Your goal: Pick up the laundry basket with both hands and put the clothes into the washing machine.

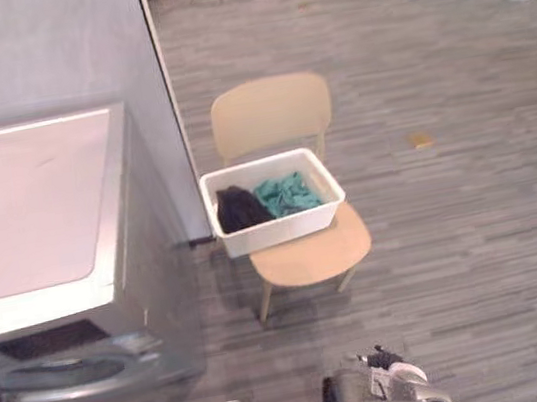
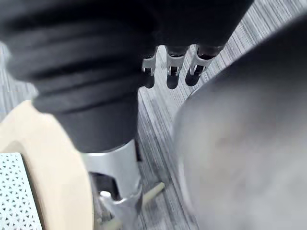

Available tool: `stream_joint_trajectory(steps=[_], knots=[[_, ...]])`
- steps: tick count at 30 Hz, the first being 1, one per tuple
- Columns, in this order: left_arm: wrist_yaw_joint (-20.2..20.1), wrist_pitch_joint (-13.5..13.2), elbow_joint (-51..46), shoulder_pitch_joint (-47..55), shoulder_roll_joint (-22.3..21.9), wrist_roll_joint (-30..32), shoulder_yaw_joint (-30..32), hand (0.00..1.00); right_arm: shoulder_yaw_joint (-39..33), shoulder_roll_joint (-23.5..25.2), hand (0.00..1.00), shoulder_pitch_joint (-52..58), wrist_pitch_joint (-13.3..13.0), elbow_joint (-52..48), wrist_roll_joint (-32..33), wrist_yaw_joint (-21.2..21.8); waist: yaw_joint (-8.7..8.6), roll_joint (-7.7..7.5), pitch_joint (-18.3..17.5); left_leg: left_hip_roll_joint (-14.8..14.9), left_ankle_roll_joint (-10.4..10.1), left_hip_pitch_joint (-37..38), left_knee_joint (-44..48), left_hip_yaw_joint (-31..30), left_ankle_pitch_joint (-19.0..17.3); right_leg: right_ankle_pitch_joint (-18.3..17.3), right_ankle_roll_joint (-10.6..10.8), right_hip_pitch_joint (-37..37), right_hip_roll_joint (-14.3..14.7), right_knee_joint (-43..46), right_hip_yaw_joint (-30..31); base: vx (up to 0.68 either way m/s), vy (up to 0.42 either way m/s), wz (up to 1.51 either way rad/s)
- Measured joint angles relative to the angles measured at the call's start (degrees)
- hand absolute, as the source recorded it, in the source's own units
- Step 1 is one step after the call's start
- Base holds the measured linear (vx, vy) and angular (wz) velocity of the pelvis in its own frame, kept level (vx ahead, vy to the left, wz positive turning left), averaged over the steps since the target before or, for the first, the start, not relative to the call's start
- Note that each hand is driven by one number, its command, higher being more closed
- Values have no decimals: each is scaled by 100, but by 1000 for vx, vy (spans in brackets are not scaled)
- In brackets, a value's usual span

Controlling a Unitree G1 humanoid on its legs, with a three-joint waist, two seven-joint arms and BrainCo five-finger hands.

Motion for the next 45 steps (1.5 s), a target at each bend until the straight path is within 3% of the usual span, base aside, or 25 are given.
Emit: stream_joint_trajectory(steps=[2, 4, 5, 6, 8, 9, 10, 11, 12, 14, 16, 18, 20, 22, 23, 24, 25, 27, 29, 32, 35, 38, 41, 43, 45], knots=[[49, -28, -87, -147, 11, -54, -106, 0, -251, -40, 0, 59, -10, 11, 9, -18, -58, 18, -11, 132, -111, 78, -129, -141, -2, -89, -173, -147, -286, -298, -218, 161, -230, 57], [74, -55, -98, -382, -129, -88, -204, 0, -639, -14, 0, 34, 1, 4, 24, -22, -92, 83, 24, 388, -347, 158, -235, -385, 51, -104, -334, -138, -678, -1383, -351, 191, -297, 45], [69, -67, -109, -394, -161, -93, -224, 0, -693, -9, 0, 35, 24, 11, 27, -23, -76, 86, 24, 453, -393, 225, -301, -394, 77, -68, -358, -113, -720, -1730, -309, 201, -376, 8], [71, -69, -113, -399, -184, -80, -323, 0, -772, -4, 0, 33, 51, 6, 41, -21, -93, 126, 15, 639, -580, 342, -461, -416, 83, 109, -343, -39, -753, -2577, -263, 201, -431, -10], [64, -70, -105, -408, -212, -7, -312, 0, -855, 30, 0, 59, 77, 16, 65, -18, -99, 81, -15, 818, -887, 483, -618, -486, -17, 689, -230, 131, -716, -3712, -126, 239, -540, 0], [37, -78, -107, -380, -206, 72, -190, 0, -967, 77, 0, 126, 75, 23, 138, -8, -125, -33, -94, 901, -1154, 612, -624, -693, -178, 1037, 287, 184, -728, -3783, 96, 268, -545, 17], [33, -62, -80, -384, -276, 91, -147, 0, -1029, 5, 0, 126, 80, 23, 204, -3, -149, 104, -128, 1064, -1121, 706, -665, -860, -245, 788, 208, 184, -601, -3479, -41, 346, -608, 30], [8, -57, -9, -272, -478, 95, -58, 0, -1017, -146, 0, 190, 75, 23, 201, -26, -165, 332, -303, 1253, -906, 727, -760, -1158, -164, 336, 90, 110, -405, -3192, -224, 304, -453, 20], [-32, -78, 4, -267, -589, 92, -27, 0, -1020, -207, 0, 204, 72, 23, 207, -25, -145, 435, -368, 1338, -821, 721, -753, -1351, 76, 98, -14, 62, -323, -2960, -305, 295, -459, 18], [-64, -67, 33, -262, -657, 85, 25, 0, -953, -233, 0, 126, 81, 11, 222, -24, -152, 554, -441, 1494, -840, 646, -582, -1599, 570, -154, -127, 176, -174, -2849, -464, 317, -465, 17], [-54, -66, 11, -240, -656, 70, 17, 0, -553, -226, 0, 164, 95, -121, 275, -41, -245, 586, -454, 1698, -859, 189, 220, -1852, 915, -238, -290, 492, -17, -3065, -722, 303, -376, 41], [-43, -74, -351, -141, -589, 68, -231, 0, 192, -110, 0, 373, 94, -1196, 475, -202, -216, 530, -405, 1858, -880, -820, 1859, -2079, 1467, -235, -497, 782, 106, -3335, -987, 245, -269, 24], [-29, -77, -489, -137, -480, 69, -533, 0, 479, -109, 0, 370, 48, -2077, 550, -267, -199, 488, -354, 1813, -838, -1484, 2740, -1701, 1114, -183, -553, 1000, 76, -3570, -1073, 210, -105, 13], [43, -94, -606, -151, -348, 72, -797, 0, 565, -118, 0, 369, -56, -2856, 533, -358, -210, 336, -236, 1538, -664, -1784, 2390, -894, 726, -140, -480, 1387, -109, -3800, -1288, 211, 11, 48], [76, -96, -609, -154, -325, 74, -883, 0, 568, -138, 0, 372, -67, -3059, 499, -399, -219, 324, -229, 1422, -600, -1800, 1947, -690, 752, -125, -453, 1474, -141, -3854, -1345, 180, 92, 60], [93, -99, -586, -145, -308, 76, -1005, 0, 581, -240, 0, 359, -91, -3467, 460, -432, -210, 367, -228, 1234, -463, -1768, 989, -391, 998, -111, -395, 1559, -130, -3922, -1423, 193, 91, 61], [96, -112, -529, -183, -222, 105, -1076, 0, 680, -249, 0, 339, -111, -3813, 446, -479, -220, 281, -276, 978, -579, -1542, 363, -401, 1097, -37, -280, 1536, -177, -4071, -1400, 188, 92, 58], [89, -125, -520, -238, -53, 166, -1157, 0, 849, -262, 0, 143, -270, -4217, 437, -485, -229, 76, -166, 742, -653, -1494, -288, -463, 1279, 90, -176, 1475, -229, -4428, -1339, 111, 99, 37], [88, -103, -351, -383, 129, 324, -1206, 0, 1292, -284, 0, -232, -333, -4436, 247, -471, -144, 54, -33, 666, -637, -1463, -396, -446, 1330, 301, -127, 1603, -219, -4759, -1249, 61, 96, 3], [77, -58, -143, -347, 253, 778, -1279, 0, 1899, -323, 0, -418, -461, -4541, -45, -378, -111, 112, 18, 558, -625, -1141, -712, -421, 1411, 429, -94, 1895, -217, -5059, -1250, 26, 40, -4], [82, -58, -58, -260, 336, 970, -1336, 0, 2653, -675, 0, -803, -488, -4520, -425, -226, -67, 96, 112, 495, -632, -1073, -1222, -409, 1726, 537, -79, 1804, -189, -5171, -1267, -33, 0, 3], [158, -71, -84, -273, 421, 893, -1332, 0, 3449, -1176, 0, -1483, -492, -4470, -1280, -132, 34, -33, 434, 520, -646, -1127, -1389, -510, 1900, 590, -107, 1717, -116, -5171, -1275, -97, 1, 8], [222, -81, -122, -326, 569, 741, -1329, 0, 4203, -1555, 0, -2435, -530, -4228, -1363, 41, 115, -252, 737, 526, -621, -1409, -1355, -792, 2024, 619, -148, 1613, -70, -5152, -1446, -142, 19, 34], [239, -75, -132, -418, 633, 740, -1337, 0, 4531, -1689, 0, -3098, -539, -3820, -1363, 127, 230, -325, 931, 546, -611, -1557, -1362, -892, 2112, 650, -195, 1505, -39, -5124, -1514, -122, 27, 33], [303, -73, -214, -579, 680, 724, -1336, 0, 4781, -1933, 0, -4230, -545, -3178, -1358, 233, 418, -354, 1347, 567, -615, -1860, -1387, -1119, 2248, 690, -227, 1307, 8, -5071, -1668, -177, 35, 38]])
